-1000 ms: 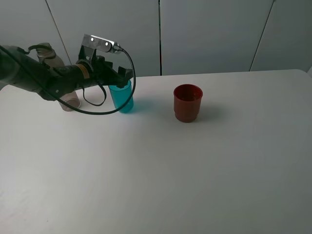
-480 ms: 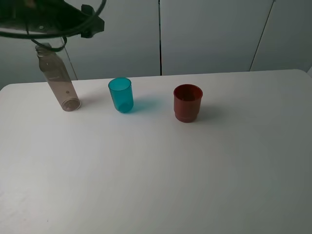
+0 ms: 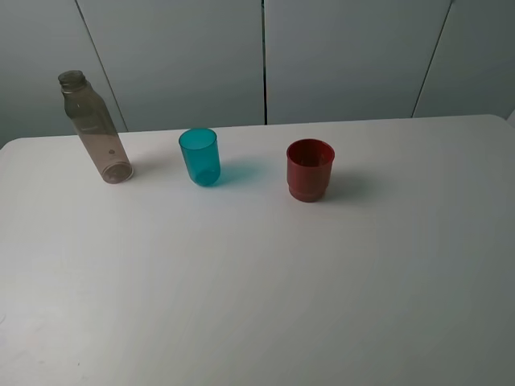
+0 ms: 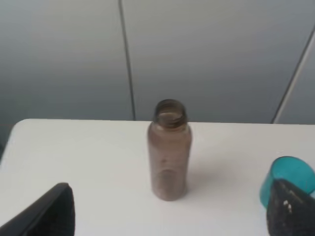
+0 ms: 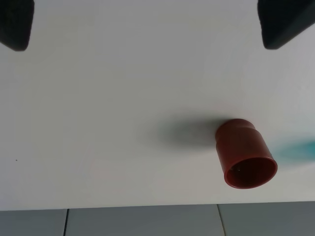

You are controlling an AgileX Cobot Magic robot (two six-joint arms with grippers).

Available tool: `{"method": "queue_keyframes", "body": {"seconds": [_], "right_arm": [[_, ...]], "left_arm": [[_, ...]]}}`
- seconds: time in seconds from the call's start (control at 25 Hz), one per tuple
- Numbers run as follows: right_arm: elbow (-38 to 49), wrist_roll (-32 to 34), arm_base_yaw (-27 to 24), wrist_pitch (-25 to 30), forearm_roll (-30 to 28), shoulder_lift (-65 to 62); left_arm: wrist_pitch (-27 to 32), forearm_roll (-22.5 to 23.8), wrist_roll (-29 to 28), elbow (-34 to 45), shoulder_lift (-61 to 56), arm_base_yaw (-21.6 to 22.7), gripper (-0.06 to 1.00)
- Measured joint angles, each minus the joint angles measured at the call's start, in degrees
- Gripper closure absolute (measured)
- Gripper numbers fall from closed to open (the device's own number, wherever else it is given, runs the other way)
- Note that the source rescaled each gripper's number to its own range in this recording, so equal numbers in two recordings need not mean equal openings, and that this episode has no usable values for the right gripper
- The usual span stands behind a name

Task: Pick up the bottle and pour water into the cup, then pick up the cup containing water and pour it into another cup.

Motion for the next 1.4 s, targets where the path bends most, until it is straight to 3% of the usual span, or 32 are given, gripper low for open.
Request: {"method": "queue_keyframes", "body": {"seconds": [0.16,0.52,0.72,1.0,1.4], "right_arm": [[0.0,0.0,0.0,0.0,0.0,0.0],[0.0,0.0,0.0,0.0,0.0,0.0],[0.0,0.0,0.0,0.0,0.0,0.0],[0.0,0.0,0.0,0.0,0.0,0.0],[0.0,0.0,0.0,0.0,0.0,0.0]], "left_arm": [[5.1,-0.1,5.8,5.5,-14.7,4.3,-0.05],[19.6,-2.6,9.5,18.5,-44.4,4.9,-0.05],[26.1,-6.5,10.1,22.3,-48.2,4.9,-0.05],[26.3,-9.1,10.3,27.6,-48.3,4.9,-0.06],[19.7,-6.1,12.7,30.3,-48.6,4.9,-0.06]]}}
